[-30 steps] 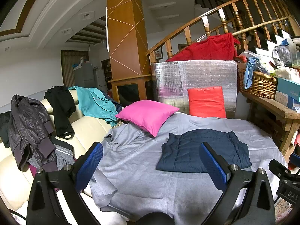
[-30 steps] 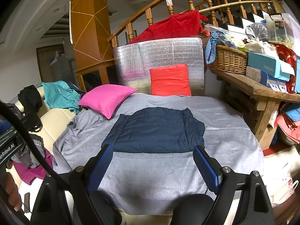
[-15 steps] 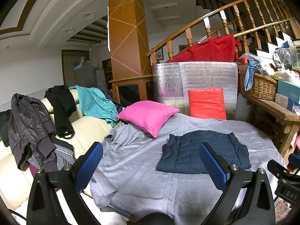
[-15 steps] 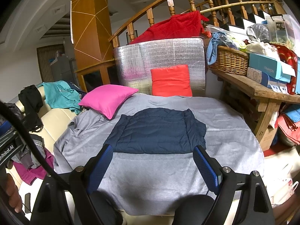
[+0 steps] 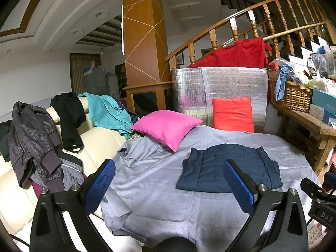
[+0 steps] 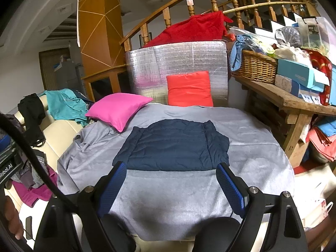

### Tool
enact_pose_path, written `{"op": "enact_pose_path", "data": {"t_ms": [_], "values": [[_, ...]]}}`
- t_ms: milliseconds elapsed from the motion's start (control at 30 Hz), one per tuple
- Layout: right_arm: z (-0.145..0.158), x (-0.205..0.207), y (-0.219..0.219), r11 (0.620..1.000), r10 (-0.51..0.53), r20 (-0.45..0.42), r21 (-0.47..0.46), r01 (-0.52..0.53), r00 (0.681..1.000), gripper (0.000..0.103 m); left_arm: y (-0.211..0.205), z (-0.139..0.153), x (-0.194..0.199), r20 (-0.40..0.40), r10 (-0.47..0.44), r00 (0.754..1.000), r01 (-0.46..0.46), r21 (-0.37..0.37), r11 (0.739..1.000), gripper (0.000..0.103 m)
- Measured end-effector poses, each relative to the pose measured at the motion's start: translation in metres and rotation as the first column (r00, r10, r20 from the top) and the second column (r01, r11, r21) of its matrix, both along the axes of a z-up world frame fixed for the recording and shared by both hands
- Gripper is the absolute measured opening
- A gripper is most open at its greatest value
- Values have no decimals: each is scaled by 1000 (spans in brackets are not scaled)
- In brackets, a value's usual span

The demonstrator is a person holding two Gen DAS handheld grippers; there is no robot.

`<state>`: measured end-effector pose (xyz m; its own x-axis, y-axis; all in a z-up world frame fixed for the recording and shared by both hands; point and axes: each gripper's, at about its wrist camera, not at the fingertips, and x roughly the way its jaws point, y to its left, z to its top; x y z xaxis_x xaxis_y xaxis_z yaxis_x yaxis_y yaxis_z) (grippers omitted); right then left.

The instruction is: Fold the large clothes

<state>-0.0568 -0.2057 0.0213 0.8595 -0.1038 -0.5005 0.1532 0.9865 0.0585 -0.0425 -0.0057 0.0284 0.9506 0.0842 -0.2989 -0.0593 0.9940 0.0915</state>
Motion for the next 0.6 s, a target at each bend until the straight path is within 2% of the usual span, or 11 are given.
{"op": "enact_pose_path", "data": {"t_ms": [600], "values": [[-1,13,4,1000,-11,-11,-13,11,1000,89,3,-11,16,-32,10,999,-10,-17,1000,101]]}}
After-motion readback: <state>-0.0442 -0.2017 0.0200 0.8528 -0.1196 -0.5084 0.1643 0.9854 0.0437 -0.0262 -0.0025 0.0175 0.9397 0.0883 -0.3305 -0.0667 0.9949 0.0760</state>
